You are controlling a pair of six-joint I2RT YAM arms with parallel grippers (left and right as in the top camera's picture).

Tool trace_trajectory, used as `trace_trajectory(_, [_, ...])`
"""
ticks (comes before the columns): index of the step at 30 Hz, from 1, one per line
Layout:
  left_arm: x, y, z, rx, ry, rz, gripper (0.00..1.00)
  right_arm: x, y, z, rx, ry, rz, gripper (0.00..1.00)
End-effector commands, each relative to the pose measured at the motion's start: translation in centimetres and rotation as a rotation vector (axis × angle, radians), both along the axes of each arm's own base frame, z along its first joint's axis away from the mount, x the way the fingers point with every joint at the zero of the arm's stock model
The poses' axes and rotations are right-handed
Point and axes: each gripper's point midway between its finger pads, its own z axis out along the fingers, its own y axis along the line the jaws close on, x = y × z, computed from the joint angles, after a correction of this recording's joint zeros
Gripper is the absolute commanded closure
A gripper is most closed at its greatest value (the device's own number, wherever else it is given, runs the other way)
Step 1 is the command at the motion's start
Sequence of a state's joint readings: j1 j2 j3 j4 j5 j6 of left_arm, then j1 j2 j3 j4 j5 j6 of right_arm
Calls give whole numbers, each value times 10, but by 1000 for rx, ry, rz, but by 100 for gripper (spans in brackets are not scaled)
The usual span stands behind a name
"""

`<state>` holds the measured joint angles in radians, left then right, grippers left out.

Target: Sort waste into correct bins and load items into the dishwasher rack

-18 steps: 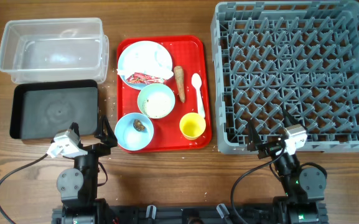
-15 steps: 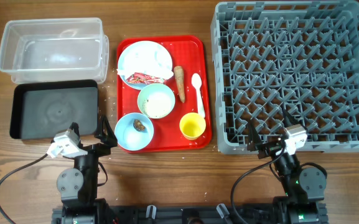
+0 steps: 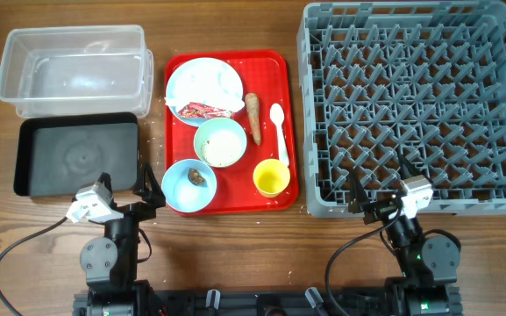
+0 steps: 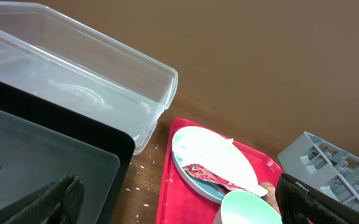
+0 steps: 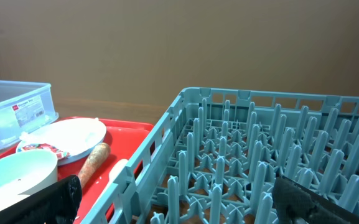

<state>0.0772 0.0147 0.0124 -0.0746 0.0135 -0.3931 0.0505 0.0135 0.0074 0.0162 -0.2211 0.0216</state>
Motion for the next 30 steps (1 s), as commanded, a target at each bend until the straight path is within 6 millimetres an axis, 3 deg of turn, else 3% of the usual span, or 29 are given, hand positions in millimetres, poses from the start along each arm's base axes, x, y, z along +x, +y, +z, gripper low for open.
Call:
trace_trajectory(1, [0, -2, -2, 23, 1, -10, 0, -1, 2, 1, 6, -7, 13, 0])
trace_trajectory(30, [0, -2, -1, 22, 0, -10, 0, 0, 1, 1, 1, -8, 4, 0])
